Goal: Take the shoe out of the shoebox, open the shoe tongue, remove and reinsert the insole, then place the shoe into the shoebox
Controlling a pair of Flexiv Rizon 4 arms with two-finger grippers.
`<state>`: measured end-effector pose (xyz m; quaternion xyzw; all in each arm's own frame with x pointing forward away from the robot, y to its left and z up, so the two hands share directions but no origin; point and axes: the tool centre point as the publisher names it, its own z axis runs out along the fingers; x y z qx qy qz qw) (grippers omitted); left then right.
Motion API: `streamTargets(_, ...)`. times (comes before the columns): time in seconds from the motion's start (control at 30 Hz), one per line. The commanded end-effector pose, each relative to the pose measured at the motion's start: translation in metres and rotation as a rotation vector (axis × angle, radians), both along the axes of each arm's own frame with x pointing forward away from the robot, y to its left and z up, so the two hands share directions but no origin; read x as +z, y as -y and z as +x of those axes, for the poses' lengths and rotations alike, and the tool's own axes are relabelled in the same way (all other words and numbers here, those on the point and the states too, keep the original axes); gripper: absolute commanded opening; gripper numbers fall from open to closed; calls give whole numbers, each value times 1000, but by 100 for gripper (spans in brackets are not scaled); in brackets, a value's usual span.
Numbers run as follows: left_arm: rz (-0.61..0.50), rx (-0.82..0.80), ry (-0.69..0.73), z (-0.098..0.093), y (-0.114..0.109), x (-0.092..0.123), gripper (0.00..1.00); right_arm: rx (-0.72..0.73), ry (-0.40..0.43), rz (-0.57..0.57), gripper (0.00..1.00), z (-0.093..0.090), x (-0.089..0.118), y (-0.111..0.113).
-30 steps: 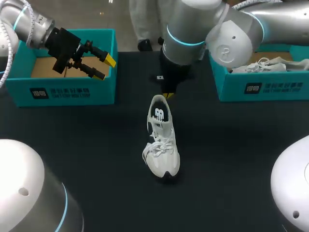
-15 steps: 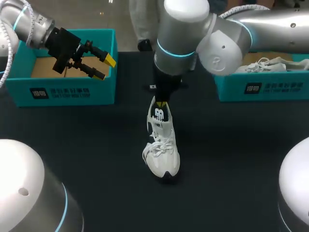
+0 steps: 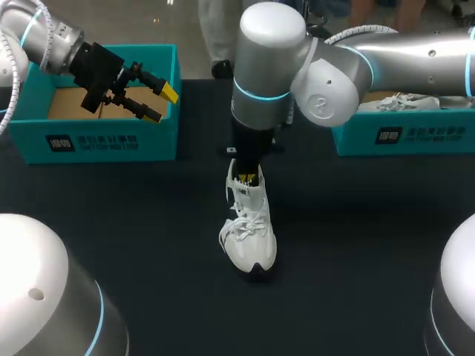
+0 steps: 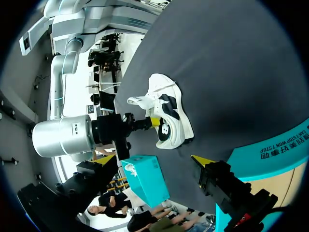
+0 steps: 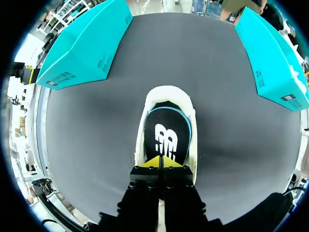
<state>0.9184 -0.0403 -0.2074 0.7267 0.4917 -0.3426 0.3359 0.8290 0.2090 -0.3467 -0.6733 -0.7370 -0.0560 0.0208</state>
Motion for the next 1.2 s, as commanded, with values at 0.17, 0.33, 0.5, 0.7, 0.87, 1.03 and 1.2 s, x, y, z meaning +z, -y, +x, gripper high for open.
streamTargets(0.17, 2, 0, 1, 0, 0, 0, 100, -15, -43, -15, 0, -9, -20, 2)
streamTargets(0.33, 2, 0, 1, 0, 0, 0, 100, -23, -57, -28, 0, -9, -35, 5)
streamTargets(0.5, 2, 0, 1, 0, 0, 0, 100, -30, -62, -30, 0, -9, -49, 8)
streamTargets(0.7, 2, 0, 1, 0, 0, 0, 100, -28, -84, -34, 0, -10, -54, 7)
streamTargets(0.87, 2, 0, 1, 0, 0, 0, 100, -26, -75, -48, 0, -11, -48, 7)
streamTargets(1.03, 2, 0, 1, 0, 0, 0, 100, -25, -19, -80, 0, -2, -27, 10)
streamTargets(1.2, 2, 0, 1, 0, 0, 0, 100, -16, 30, -105, 0, 10, -21, 13)
